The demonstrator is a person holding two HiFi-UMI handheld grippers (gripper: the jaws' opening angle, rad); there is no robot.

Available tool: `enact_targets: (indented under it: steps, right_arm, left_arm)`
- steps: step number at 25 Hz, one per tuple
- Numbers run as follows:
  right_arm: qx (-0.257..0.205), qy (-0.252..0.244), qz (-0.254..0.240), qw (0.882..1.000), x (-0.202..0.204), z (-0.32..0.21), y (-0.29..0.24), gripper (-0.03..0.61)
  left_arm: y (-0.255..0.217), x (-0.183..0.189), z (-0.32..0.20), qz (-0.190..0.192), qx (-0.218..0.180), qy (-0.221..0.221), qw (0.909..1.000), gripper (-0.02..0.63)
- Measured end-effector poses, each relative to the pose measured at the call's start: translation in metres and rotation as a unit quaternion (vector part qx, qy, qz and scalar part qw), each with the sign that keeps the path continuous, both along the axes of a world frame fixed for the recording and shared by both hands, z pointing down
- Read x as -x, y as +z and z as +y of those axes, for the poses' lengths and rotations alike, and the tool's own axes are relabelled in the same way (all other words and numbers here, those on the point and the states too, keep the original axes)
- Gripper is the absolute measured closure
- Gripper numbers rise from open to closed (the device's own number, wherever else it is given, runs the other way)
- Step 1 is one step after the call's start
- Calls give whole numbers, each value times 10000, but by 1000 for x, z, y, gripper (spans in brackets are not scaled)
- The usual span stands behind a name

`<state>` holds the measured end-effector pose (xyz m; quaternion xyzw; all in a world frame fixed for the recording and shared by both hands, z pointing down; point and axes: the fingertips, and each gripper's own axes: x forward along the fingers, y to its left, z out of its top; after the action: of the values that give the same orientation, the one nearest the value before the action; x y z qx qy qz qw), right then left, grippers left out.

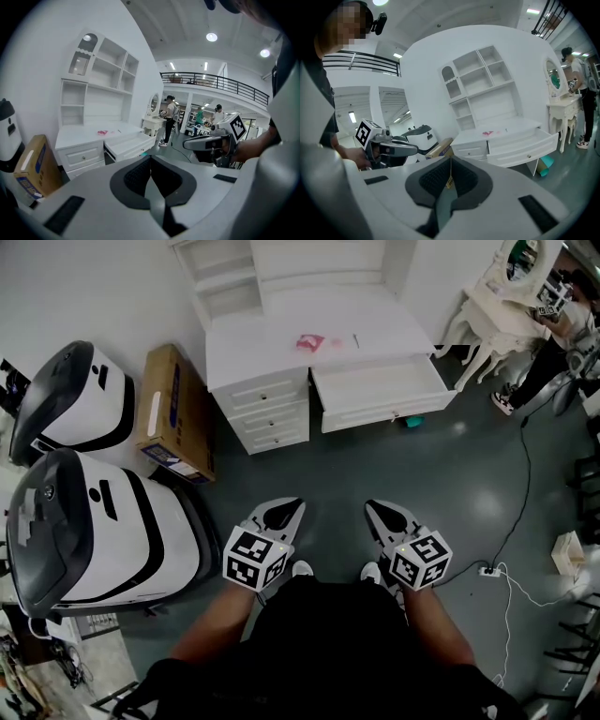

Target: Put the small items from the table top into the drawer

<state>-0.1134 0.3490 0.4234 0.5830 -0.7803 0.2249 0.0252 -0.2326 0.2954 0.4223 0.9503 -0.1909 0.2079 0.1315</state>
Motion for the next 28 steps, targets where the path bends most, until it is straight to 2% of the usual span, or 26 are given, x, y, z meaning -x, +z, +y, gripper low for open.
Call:
enact_targets:
  steps: [7,16,22,28]
  right_arm:
    - [177,158,-9,9997,22,-1,12,551]
    - [275,249,38,9993,11,-20,15,551]
    - [294,175,-37,9994,-9,-52,22,551]
    - [256,84,-91,9996,-49,-100,19,551]
  left_arm:
    - [13,18,-12,-68,116,166,9998,603]
    - [15,10,-29,47,195,153,9997,603]
    - [24,-7,-49,-52,269,85,9996,603]
    - [18,-46,-93,-112,212,-14,9997,603]
